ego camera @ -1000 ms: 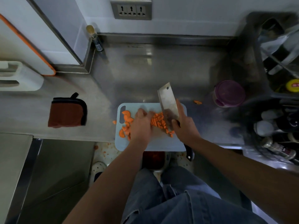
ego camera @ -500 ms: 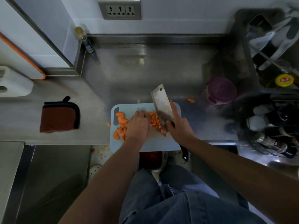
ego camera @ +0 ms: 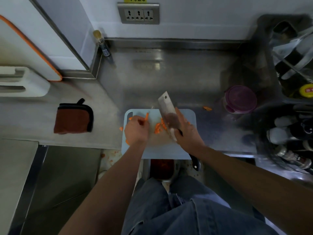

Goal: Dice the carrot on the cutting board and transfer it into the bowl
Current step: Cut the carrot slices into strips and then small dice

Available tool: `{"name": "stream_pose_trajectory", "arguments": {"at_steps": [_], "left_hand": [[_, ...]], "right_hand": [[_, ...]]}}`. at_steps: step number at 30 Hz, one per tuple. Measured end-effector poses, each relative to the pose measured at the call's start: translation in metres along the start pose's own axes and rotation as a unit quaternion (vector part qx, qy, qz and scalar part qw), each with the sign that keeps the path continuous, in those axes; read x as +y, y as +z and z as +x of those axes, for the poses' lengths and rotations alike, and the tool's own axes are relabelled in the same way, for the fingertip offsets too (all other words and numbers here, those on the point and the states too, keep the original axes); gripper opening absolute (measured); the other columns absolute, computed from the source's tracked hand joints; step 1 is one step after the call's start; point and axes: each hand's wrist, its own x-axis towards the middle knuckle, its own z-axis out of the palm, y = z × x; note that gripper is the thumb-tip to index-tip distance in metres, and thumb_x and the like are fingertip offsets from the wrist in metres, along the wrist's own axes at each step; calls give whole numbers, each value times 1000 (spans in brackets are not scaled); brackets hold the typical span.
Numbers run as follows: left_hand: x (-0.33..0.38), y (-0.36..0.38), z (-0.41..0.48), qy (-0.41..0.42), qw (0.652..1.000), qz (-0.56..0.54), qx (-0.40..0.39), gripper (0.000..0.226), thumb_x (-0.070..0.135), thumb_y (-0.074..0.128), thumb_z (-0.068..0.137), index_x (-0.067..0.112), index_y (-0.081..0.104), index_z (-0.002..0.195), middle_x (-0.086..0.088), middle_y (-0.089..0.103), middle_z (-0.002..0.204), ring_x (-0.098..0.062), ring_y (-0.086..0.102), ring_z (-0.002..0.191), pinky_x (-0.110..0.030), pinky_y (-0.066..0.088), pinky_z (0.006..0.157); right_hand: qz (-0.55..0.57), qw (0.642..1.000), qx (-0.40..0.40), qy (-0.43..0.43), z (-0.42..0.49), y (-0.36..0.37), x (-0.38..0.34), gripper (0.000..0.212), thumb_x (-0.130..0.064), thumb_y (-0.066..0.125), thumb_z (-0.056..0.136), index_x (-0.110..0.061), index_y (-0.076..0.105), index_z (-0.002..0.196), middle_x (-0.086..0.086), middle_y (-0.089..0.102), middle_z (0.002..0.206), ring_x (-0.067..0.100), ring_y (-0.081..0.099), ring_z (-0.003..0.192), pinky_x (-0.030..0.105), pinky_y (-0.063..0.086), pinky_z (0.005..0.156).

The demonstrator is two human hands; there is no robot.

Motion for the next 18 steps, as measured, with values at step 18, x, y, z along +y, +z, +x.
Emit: {"name": "stream_pose_trajectory", "arguments": {"at_steps": [18], "left_hand": [[-14,23,-23,134,957,216,-142,29,47,60,88,20,70,88,-3,67,84,-24,63,84,-36,49,70]], "right_hand": [[-69,996,-56,21,-9,11,10,78,-14,43,94,-40,-4,152,17,64,100,23,54,64,39,49,58]]}}
